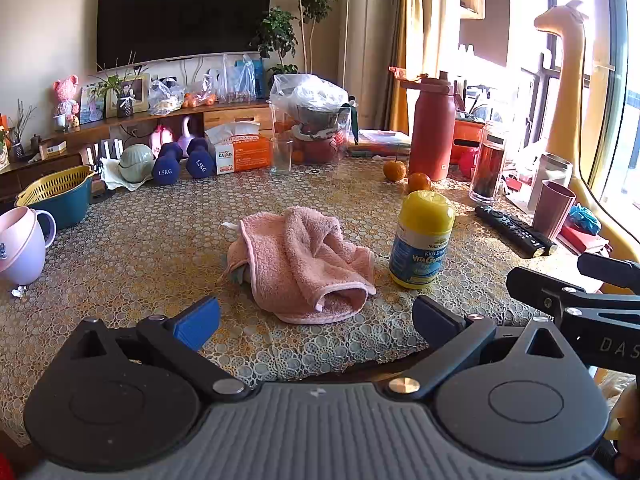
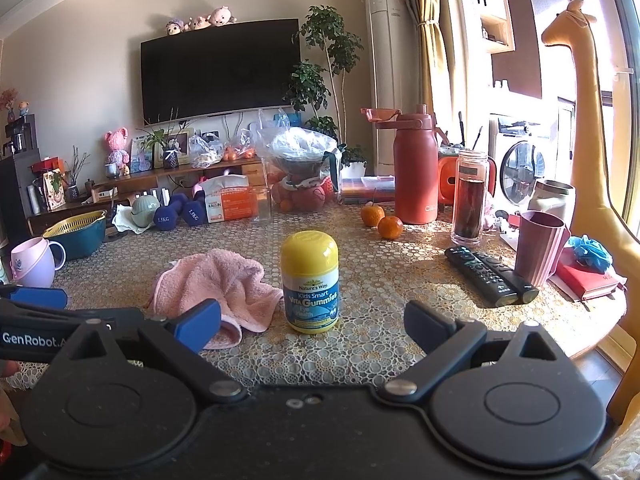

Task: Organize objects
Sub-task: 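Move the left tool to the pink towel while the right tool approaches the yellow-capped bottle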

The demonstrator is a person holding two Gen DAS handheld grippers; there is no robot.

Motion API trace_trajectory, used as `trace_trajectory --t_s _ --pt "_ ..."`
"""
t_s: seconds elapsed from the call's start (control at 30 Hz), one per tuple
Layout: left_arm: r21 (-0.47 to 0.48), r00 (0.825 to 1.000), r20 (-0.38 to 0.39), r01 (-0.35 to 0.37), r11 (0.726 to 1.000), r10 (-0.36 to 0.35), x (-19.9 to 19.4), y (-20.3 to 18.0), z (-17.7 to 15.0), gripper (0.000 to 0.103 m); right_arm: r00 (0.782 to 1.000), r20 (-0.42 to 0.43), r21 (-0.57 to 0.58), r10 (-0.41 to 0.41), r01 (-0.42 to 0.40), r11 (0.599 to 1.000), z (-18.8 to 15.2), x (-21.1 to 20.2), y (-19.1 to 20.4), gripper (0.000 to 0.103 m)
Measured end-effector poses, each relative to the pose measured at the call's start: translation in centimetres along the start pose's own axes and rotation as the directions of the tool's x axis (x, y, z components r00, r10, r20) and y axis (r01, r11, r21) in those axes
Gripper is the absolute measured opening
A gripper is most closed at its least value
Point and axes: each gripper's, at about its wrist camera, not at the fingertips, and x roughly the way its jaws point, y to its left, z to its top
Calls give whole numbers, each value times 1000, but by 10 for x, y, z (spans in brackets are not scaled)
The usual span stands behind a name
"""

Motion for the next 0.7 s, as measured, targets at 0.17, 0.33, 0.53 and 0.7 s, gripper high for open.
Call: trace_trajectory --t_s 0.17,0.33,0.53,0.7 --pt "-1 1000 1 2 1000 -2 -1 0 0 103 1000 6 -6 6 -6 1000 0 0 0 98" --pt "0 1000 0 -3 1000 3 2 2 1 103 1000 11 -20 10 -10 1000 -1 0 1 98" --pt "5 999 0 -37 999 37 17 6 6 103 999 42 -80 18 -15 997 3 10 3 98" --pt "59 999 11 -51 997 50 45 4 15 103 999 9 -105 35 -34 994 14 39 -5 97"
